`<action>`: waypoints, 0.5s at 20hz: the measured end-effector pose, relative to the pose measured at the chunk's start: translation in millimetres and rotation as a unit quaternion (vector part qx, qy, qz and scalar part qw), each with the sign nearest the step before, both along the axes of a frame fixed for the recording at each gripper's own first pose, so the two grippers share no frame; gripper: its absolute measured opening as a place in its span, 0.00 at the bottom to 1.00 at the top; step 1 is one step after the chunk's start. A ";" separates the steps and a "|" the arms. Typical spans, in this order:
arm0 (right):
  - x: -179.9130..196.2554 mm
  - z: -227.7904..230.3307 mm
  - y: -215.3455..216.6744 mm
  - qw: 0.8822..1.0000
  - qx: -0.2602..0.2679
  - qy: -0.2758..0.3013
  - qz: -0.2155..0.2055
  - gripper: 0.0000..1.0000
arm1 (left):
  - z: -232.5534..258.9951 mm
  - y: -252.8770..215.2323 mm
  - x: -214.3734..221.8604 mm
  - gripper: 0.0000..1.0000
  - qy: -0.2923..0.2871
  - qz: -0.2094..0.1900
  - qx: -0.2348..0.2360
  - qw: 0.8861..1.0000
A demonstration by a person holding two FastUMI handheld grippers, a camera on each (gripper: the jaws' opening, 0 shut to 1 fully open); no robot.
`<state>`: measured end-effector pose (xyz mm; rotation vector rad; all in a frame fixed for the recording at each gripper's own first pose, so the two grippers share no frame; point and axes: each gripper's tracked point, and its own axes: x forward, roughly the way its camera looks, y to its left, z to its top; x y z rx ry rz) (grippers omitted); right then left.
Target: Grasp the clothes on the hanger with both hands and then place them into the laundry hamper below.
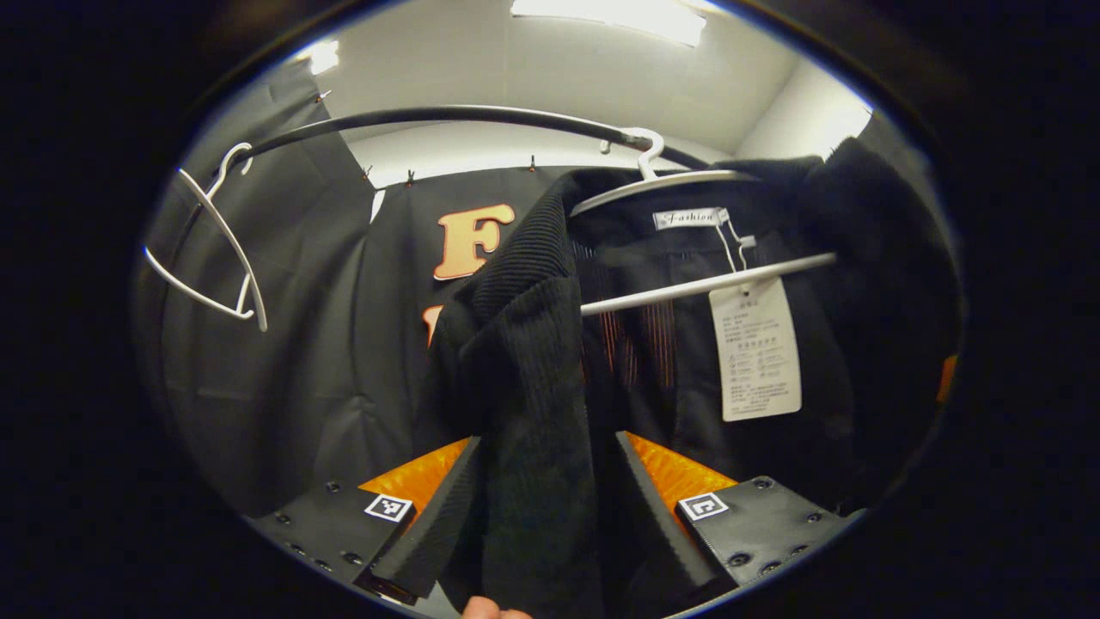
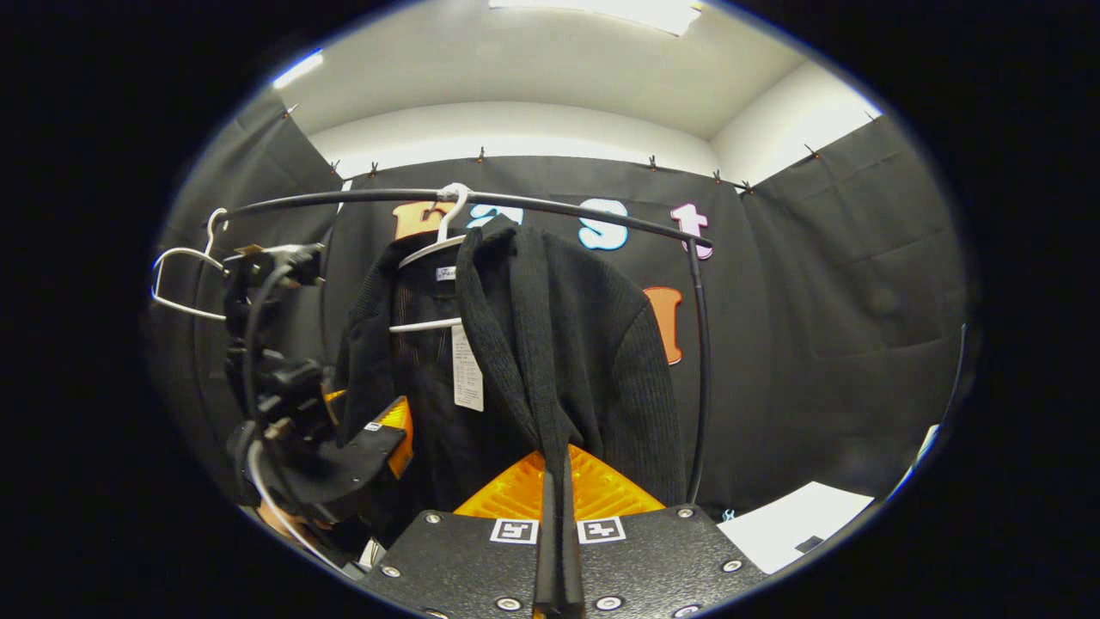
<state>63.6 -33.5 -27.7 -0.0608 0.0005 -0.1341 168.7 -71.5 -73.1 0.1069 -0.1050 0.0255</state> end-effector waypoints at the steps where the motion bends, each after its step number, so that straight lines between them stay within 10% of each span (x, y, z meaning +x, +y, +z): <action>1: 0.1 0.8 2.4 1.000 -0.004 0.001 0.006 0.02 | -3.5 5.2 4.2 0.97 0.000 0.015 0.013 1.000; 5: -2.2 2.1 4.0 1.000 -0.012 -0.001 0.026 0.02 | -21.6 30.0 14.7 0.99 0.021 0.033 0.017 0.999; 10: 5.3 0.9 1.8 0.999 -0.008 -0.005 0.051 0.02 | -16.8 47.4 7.5 0.16 0.040 0.012 0.008 0.999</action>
